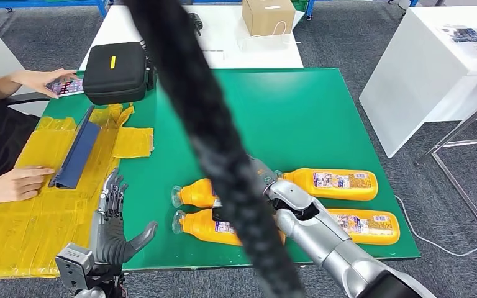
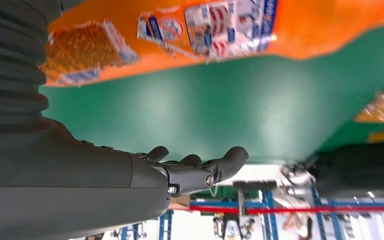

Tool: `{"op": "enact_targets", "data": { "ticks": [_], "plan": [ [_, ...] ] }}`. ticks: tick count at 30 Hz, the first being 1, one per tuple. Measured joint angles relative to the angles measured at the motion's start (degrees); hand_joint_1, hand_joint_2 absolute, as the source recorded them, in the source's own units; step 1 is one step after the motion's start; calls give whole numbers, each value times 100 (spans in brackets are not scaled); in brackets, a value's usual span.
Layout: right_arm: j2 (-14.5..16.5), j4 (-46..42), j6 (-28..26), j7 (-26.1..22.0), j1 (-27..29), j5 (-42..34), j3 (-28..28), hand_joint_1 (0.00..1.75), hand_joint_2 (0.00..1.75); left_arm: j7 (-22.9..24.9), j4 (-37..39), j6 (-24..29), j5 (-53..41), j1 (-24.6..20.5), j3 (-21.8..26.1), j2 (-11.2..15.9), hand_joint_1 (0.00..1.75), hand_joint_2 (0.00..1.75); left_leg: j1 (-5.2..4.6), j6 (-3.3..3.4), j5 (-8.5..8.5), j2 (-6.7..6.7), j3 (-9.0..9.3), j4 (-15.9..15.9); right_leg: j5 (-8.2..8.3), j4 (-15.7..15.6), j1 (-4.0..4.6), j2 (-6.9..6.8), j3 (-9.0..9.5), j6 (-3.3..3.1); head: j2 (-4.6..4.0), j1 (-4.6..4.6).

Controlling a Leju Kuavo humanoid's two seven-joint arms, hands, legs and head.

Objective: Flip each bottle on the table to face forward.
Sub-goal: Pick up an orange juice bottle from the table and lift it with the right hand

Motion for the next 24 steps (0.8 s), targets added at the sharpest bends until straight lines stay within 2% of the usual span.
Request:
{"op": "enact_targets", "data": {
  "ticks": [22,23,24],
  "plan": [
    [361,1671,4,298,-616,307,361,0,175,2,205,-28,120,-146,-97,-2,0,175,0,0,1,1,0,1,1,1,0,0,-1,0,0,0],
    [379,1735,9,306,-649,316,381,2,175,2,214,-31,122,-151,-102,-2,0,175,0,0,1,1,0,1,1,1,0,0,-1,0,0,0],
    [394,1787,15,310,-681,325,397,11,175,2,221,-32,123,-154,-109,-2,0,175,0,0,1,1,0,1,1,1,0,0,-1,0,0,0]
  ]
}}
